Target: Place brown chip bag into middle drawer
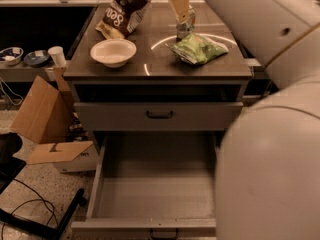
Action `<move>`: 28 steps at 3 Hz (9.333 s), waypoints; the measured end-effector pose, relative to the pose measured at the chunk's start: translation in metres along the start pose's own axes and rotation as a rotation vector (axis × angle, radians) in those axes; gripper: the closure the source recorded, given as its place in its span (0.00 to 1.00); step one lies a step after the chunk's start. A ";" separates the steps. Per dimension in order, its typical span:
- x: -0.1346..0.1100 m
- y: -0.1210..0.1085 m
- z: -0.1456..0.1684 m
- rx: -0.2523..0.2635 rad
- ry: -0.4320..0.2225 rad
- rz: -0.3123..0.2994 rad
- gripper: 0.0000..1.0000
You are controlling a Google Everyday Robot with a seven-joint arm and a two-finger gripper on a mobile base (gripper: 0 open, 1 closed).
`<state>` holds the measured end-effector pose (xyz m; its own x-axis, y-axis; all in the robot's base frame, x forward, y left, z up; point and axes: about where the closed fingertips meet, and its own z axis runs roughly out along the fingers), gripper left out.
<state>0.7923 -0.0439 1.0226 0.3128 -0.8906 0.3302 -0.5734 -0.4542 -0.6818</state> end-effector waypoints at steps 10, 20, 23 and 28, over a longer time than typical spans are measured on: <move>-0.143 -0.086 0.241 0.127 0.067 -0.464 0.41; 0.058 0.052 -0.080 0.288 0.070 -0.115 1.00; -0.030 0.195 -0.110 0.142 0.084 0.079 1.00; -0.231 0.407 -0.017 -0.067 -0.457 0.853 1.00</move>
Offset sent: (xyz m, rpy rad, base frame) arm 0.0381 0.0097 -0.0202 -0.0431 -0.0362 -0.0063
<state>0.4742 -0.0234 0.6803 0.0278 -0.8323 -0.5536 -0.7817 0.3271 -0.5311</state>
